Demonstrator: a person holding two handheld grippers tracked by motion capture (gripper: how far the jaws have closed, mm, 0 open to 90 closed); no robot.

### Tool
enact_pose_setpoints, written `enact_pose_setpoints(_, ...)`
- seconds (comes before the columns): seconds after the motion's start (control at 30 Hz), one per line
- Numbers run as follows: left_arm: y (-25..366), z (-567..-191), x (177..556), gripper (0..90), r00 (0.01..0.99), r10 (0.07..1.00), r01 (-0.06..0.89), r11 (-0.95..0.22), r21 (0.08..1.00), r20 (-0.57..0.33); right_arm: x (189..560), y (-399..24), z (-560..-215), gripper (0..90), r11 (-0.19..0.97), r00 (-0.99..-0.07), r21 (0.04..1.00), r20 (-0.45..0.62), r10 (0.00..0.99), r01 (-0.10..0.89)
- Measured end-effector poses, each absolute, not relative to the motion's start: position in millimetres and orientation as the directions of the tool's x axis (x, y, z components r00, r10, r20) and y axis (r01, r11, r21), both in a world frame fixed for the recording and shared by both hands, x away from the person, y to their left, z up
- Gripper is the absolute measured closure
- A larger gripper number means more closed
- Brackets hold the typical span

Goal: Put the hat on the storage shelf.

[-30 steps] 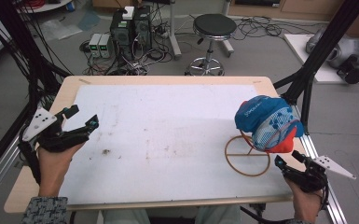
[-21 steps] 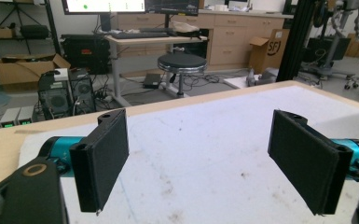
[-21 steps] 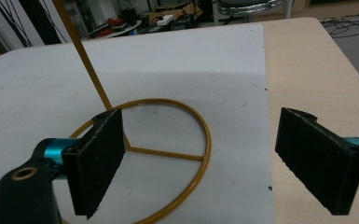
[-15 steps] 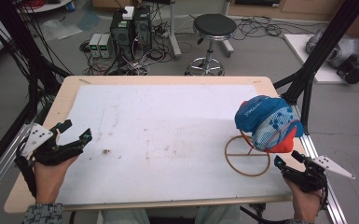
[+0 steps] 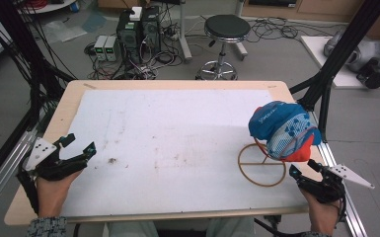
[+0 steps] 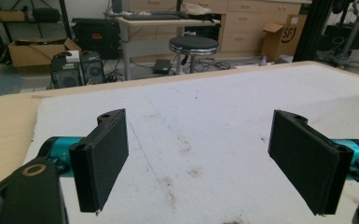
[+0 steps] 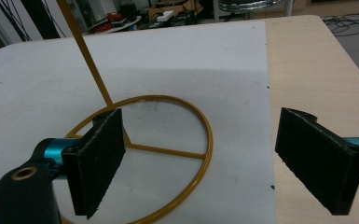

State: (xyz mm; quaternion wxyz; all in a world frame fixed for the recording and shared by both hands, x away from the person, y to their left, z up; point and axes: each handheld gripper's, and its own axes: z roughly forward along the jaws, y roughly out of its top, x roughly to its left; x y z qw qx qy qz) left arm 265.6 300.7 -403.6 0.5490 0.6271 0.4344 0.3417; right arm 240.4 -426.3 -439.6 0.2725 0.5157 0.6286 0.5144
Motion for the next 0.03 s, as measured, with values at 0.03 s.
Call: enact_pose_setpoints(0.03, 300.1, -405.3, 266.2, 20.3, 0.386, 0.921, 0.177, -0.024, 0.984, -0.047, 240.2, -425.9, -439.4, 14.9, -0.064, -0.318, 0.924, 0.194, 0.928, 0.376)
